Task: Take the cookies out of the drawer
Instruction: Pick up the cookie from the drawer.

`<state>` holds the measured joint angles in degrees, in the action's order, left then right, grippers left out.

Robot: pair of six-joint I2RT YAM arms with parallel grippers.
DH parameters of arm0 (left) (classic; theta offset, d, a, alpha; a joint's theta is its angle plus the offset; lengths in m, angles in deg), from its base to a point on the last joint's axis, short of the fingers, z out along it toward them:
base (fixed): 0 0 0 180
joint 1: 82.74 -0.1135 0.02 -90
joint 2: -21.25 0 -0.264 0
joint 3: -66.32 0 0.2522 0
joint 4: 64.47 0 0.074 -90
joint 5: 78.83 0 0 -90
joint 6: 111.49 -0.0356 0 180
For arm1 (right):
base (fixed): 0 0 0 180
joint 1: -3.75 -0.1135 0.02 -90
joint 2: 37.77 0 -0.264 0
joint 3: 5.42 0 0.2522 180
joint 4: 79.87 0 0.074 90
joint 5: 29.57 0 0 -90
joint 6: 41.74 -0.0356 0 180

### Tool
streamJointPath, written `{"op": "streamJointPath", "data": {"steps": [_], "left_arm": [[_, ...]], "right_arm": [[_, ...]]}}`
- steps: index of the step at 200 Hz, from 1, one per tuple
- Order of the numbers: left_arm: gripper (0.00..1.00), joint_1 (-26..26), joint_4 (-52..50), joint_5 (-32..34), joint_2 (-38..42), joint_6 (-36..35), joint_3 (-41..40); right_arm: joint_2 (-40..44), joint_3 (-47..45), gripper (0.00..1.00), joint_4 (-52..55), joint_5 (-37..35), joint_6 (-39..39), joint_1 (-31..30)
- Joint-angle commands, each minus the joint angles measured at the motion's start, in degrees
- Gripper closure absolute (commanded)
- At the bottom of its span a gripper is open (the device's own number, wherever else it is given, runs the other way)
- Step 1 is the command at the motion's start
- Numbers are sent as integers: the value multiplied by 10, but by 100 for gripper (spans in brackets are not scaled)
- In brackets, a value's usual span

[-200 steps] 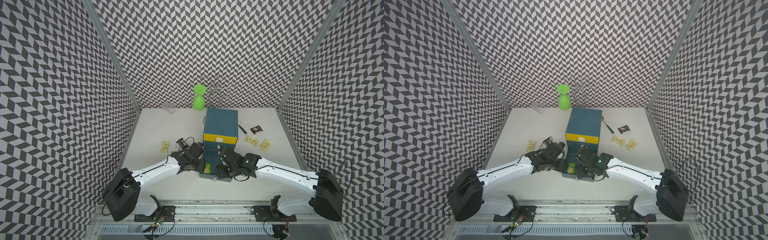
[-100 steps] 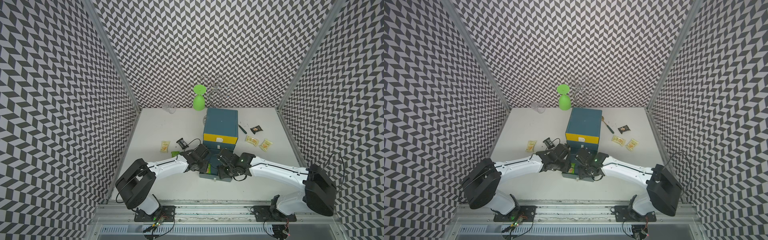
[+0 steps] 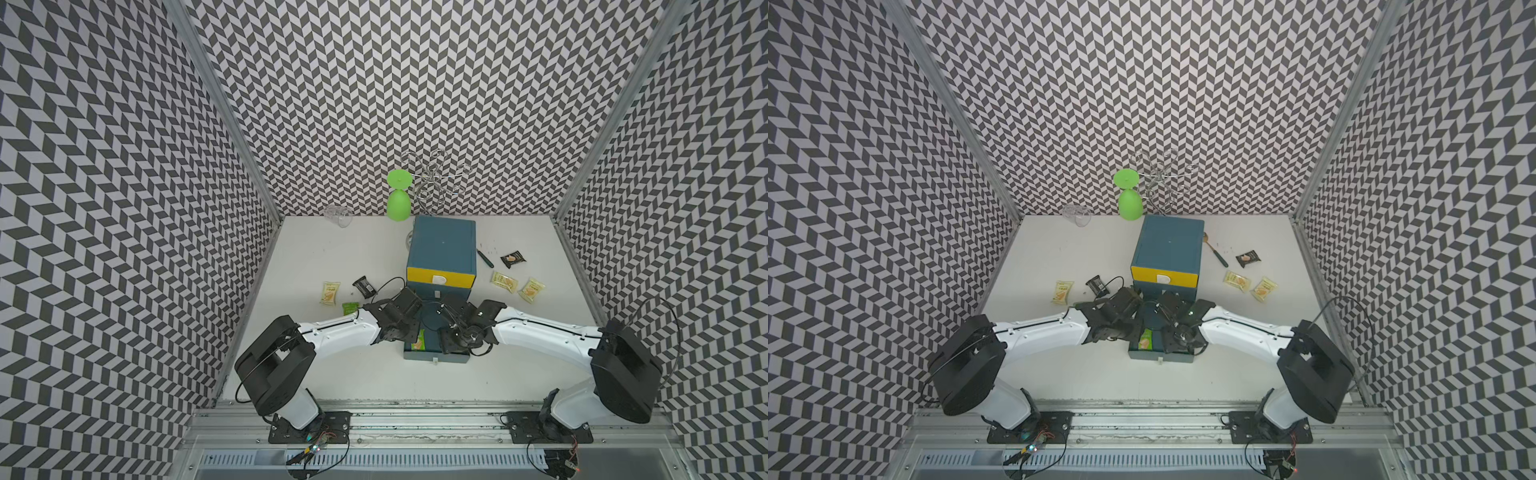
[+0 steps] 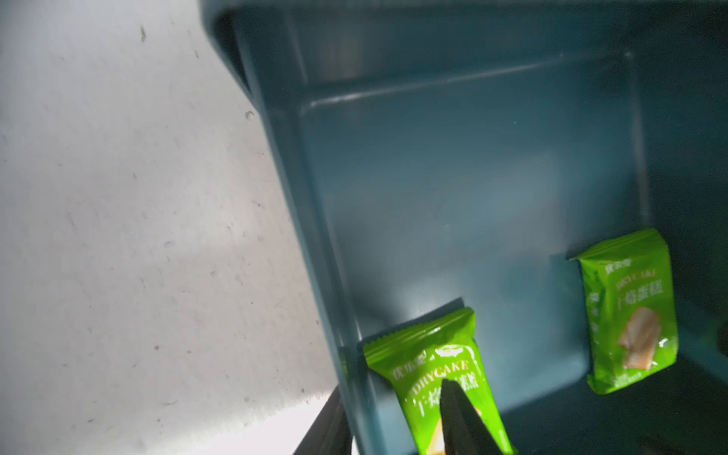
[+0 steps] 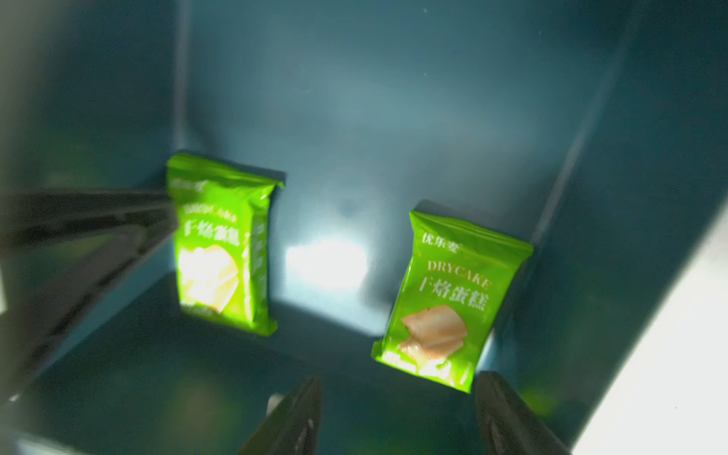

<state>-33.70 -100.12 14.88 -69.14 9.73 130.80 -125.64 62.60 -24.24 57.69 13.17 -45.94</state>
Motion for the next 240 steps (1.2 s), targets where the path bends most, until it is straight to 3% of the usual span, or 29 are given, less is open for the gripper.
{"op": "streamJointPath", "data": {"steps": [1, 62, 186, 201, 240], "left_arm": [[61, 5, 19, 10, -14, 7, 18], [68, 7, 34, 12, -43, 8, 23], [76, -3, 29, 33, -61, -20, 59], [76, -5, 30, 35, -63, -23, 62], [77, -7, 28, 37, -71, -30, 71]], "right_arm": [[-19, -3, 33, 3, -7, 13, 5], [-58, 0, 35, -9, -24, 27, 9], [-57, 31, 67, -36, -48, 37, 10], [-53, 34, 76, -40, -45, 40, 9], [-47, 39, 86, -52, -26, 48, 7]]}}
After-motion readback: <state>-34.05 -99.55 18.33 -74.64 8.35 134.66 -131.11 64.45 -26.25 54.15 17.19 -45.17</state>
